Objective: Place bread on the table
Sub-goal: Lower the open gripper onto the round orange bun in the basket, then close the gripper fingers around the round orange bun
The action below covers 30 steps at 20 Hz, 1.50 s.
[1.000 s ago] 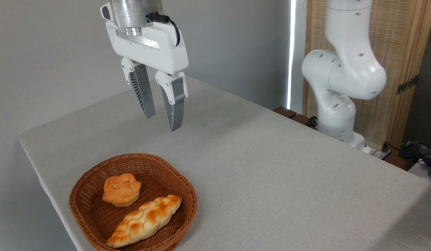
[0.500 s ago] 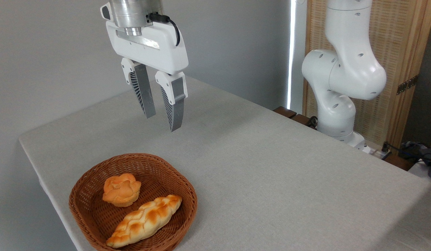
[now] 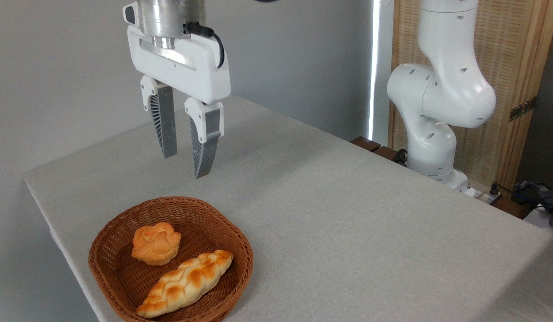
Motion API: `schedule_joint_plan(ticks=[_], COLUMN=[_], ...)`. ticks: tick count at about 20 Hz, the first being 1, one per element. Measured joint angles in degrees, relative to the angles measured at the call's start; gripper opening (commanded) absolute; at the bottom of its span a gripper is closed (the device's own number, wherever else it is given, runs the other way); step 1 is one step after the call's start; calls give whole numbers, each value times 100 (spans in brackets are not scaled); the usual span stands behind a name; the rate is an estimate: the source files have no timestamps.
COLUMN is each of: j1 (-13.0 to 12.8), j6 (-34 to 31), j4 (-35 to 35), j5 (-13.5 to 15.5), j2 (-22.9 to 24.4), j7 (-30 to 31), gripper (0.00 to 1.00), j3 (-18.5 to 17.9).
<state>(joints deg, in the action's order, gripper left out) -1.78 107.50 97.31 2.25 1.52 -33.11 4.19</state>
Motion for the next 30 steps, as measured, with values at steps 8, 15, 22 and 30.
schedule_joint_plan(ticks=[8, 15, 22, 30], j1=[-132, -307, -412, -421], j6=[2094, 2451, 3228, 3609], j4=[1389, 1803, 1834, 1834], j5=[86, 318, 318, -43], j2=[364, 226, -377, -802], j7=[-100, -1769, -1954, -1973], gripper=[100, 100, 100, 100], j3=[113, 154, 203, 225])
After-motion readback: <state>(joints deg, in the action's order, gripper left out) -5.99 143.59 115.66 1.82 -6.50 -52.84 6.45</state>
